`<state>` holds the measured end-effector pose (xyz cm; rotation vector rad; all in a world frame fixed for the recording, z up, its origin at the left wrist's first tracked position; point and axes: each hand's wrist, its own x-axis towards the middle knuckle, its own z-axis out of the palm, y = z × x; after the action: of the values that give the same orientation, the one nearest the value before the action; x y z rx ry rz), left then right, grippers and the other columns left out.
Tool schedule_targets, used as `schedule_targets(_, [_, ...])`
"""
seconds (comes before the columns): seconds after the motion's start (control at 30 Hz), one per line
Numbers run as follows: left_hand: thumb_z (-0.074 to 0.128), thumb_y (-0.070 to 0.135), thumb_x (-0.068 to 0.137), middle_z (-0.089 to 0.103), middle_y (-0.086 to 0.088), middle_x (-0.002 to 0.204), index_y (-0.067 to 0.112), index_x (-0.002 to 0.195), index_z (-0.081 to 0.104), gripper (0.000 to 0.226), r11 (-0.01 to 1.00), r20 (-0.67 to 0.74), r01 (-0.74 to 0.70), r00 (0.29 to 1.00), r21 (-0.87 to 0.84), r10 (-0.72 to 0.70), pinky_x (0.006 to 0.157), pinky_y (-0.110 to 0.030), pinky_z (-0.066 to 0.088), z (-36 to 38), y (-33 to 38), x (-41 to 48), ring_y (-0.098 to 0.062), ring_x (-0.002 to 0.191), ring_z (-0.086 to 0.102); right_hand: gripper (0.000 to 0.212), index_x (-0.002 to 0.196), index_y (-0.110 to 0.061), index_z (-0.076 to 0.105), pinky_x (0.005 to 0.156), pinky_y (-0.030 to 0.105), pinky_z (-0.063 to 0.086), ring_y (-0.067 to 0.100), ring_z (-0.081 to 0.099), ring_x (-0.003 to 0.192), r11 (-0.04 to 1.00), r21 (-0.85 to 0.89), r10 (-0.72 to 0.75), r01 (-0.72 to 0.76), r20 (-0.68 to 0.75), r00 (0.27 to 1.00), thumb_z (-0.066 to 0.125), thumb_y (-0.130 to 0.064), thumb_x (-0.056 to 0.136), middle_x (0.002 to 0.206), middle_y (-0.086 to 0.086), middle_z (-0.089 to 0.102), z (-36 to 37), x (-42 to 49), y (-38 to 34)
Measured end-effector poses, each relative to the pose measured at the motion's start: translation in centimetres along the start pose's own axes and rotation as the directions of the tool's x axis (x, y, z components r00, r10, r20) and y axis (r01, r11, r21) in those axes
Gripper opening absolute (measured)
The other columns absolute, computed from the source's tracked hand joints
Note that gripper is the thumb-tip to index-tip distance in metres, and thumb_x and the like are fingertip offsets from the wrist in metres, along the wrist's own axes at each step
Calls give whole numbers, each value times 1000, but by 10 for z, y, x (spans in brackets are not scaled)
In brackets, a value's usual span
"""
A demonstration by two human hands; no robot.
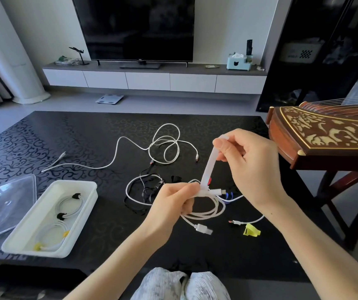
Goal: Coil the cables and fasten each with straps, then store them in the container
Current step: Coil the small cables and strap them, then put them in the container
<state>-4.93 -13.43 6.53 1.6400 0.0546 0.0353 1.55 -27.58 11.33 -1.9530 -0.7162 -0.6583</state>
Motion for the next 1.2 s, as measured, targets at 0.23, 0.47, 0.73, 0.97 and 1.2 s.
schedule_targets(0.23, [52,14,90,17,-14,62,8,50,25,49,994,-240,-10,970,108,35,52,-27,17,5,7,-1,-22,60,16,18,108,-15,56,75,19,51,11,67,84,888,395,222,-234,76,972,59,-16,91,84,-2,69,15,-37,-6])
schedule_targets(0.47, [58,25,92,32,-11,57,-14,70,57,45,993,-165,-75,982,87,89,54,-28,22,4,7,4,-20,55,25,10,82,-14,70,72,15,45,9,58,84,972,126,181,-198,138,974,64,-7,87,83,-10,65,32,-43,8])
schedule_targets(0.73, [59,14,85,38,2,45,16,38,58,47,885,-80,413,896,-215,-438,52,-25,32,-1,16,29,-11,44,33,22,77,-9,70,74,25,40,16,59,73,943,-291,-217,161,-168,962,52,-12,90,74,-2,66,53,-47,24])
schedule_targets(0.97, [58,9,82,40,2,43,12,45,48,39,674,98,646,744,-358,-661,47,-22,26,-1,20,40,-10,43,28,9,75,-2,67,70,33,44,20,55,56,800,-472,-472,371,-112,875,75,3,74,61,3,60,56,-48,46])
schedule_targets(1.2, [56,26,91,50,-5,61,4,69,63,32,947,-91,280,959,158,-268,56,-25,35,8,8,23,-16,56,41,36,73,0,64,55,34,45,22,51,55,931,-283,-264,232,-80,961,39,-12,96,61,5,59,54,-52,48])
